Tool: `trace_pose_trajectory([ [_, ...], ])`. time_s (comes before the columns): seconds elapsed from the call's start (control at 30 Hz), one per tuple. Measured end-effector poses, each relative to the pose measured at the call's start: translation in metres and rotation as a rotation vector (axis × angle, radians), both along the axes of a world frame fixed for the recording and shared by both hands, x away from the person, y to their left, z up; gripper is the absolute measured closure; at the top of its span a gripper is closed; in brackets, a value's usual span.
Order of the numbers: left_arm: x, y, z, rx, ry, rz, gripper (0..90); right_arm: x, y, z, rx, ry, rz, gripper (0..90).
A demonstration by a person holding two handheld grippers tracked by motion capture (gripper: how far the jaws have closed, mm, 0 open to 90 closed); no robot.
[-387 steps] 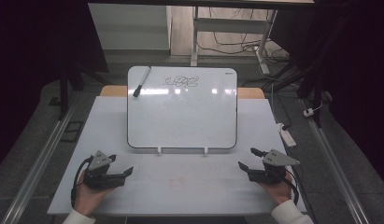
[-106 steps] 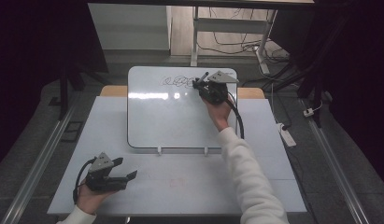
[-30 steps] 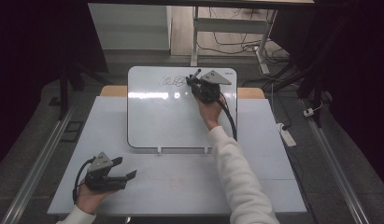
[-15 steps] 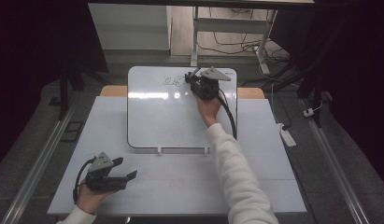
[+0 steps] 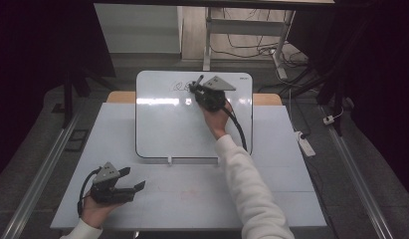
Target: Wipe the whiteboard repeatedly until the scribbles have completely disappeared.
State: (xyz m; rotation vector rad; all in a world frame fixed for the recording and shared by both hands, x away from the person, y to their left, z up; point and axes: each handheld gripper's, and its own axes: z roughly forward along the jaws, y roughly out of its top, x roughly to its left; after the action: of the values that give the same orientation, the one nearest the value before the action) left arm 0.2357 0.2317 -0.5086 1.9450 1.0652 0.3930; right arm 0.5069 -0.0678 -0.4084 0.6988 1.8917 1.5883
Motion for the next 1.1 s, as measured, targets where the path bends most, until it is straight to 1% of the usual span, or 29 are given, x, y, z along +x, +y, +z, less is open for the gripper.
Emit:
trace_pose_trajectory([
  [0.03,-0.001,0.000,0.000,-0.001,-0.001,0.001,22.7,0.005,-0.007,0.005,0.045,0.007,-0.048,78.5],
  [0.07,-0.001,0.000,0.000,-0.003,-0.002,0.000,22.7,0.011,-0.014,0.009,0.086,0.014,-0.077,78.5],
  [0.1,-0.001,0.001,0.001,-0.003,-0.003,0.001,22.7,0.015,-0.019,0.012,0.106,0.018,-0.086,78.5],
  [0.13,-0.001,0.001,0.000,-0.004,-0.002,0.003,22.7,0.016,-0.020,0.014,0.110,0.017,-0.091,78.5],
  [0.17,0.000,0.001,0.000,-0.005,0.000,0.003,22.8,0.016,-0.018,0.014,0.100,0.018,-0.079,78.5],
  [0.23,0.001,0.001,-0.001,-0.003,0.003,0.002,22.8,0.010,-0.005,0.008,0.021,0.011,-0.005,78.5],
  [0.27,0.002,0.001,-0.001,-0.003,0.004,0.002,22.7,0.007,0.002,0.005,-0.016,0.017,0.035,78.5],
  [0.3,0.002,0.000,-0.001,-0.002,0.005,-0.001,22.8,0.005,0.006,0.003,-0.034,0.020,0.063,78.5],
  [0.33,0.001,0.000,-0.001,0.001,0.005,-0.003,22.7,0.005,0.008,0.004,-0.044,0.013,0.061,78.5],
  [0.37,0.001,-0.001,-0.001,0.003,0.004,-0.004,22.8,0.007,0.005,0.006,-0.033,0.011,0.053,78.5],
  [0.4,0.000,-0.001,-0.001,0.003,0.003,-0.002,22.8,0.011,0.000,0.009,-0.004,0.008,0.014,78.5],
  [0.43,0.000,-0.001,0.000,0.001,0.001,-0.001,22.7,0.018,-0.013,0.014,0.080,0.014,-0.059,78.5],
  [0.47,-0.001,0.000,0.000,-0.002,-0.001,0.000,22.7,0.018,-0.013,0.014,0.080,0.014,-0.059,78.5],
  [0.5,-0.001,0.000,0.000,-0.004,0.000,-0.002,22.8,0.020,-0.016,0.015,0.104,0.028,-0.062,78.5],
  [0.53,0.000,0.000,0.000,-0.003,-0.001,-0.002,22.7,0.019,-0.015,0.013,0.098,0.030,-0.058,78.5],
  [0.57,0.000,0.001,0.000,-0.004,0.000,-0.001,22.8,0.016,-0.010,0.011,0.056,0.024,-0.034,78.5],
  [0.63,0.002,0.001,-0.001,-0.003,0.003,-0.001,22.7,0.007,0.003,0.005,-0.022,0.018,0.049,78.5],
  [0.67,0.002,0.001,-0.001,-0.003,0.005,-0.003,22.7,0.004,0.008,0.003,-0.045,0.026,0.086,78.5],
  [0.7,0.002,0.000,-0.001,-0.001,0.005,-0.005,22.7,0.001,0.012,0.001,-0.062,0.026,0.105,78.5],
  [0.73,0.001,0.000,-0.001,0.001,0.004,-0.005,22.8,0.001,0.012,0.001,-0.078,0.017,0.100,78.5],
  [0.77,0.001,0.000,-0.001,0.002,0.003,-0.005,22.8,0.003,0.011,0.002,-0.070,0.019,0.098,78.5],
  [0.8,0.000,0.000,0.000,0.000,0.001,-0.004,22.7,0.006,0.008,0.004,-0.050,0.010,0.069,78.5],
  [0.83,-0.001,0.000,0.000,-0.001,-0.002,-0.002,22.7,0.010,0.003,0.007,-0.022,-0.001,0.024,78.5],
  [0.87,-0.001,0.001,0.001,-0.003,-0.002,-0.002,22.7,0.013,-0.002,0.010,0.022,0.003,-0.005,78.5],
  [0.9,-0.001,0.001,0.001,-0.004,-0.005,-0.002,22.7,0.015,-0.004,0.010,0.053,0.022,-0.008,78.5],
  [0.93,-0.001,0.002,0.001,-0.004,-0.004,-0.004,22.7,0.013,-0.002,0.009,0.047,0.020,-0.008,78.5],
  [1.03,0.001,0.002,0.000,-0.008,-0.001,-0.003,22.7,0.000,0.015,-0.001,-0.060,0.013,0.091,78.5],
  [1.07,0.001,0.002,0.000,-0.007,0.001,-0.003,22.7,-0.003,0.018,-0.003,-0.088,-0.001,0.101,78.5],
  [1.1,0.001,0.002,0.000,-0.003,0.001,-0.005,22.7,-0.004,0.018,-0.002,-0.095,-0.006,0.098,78.5],
])
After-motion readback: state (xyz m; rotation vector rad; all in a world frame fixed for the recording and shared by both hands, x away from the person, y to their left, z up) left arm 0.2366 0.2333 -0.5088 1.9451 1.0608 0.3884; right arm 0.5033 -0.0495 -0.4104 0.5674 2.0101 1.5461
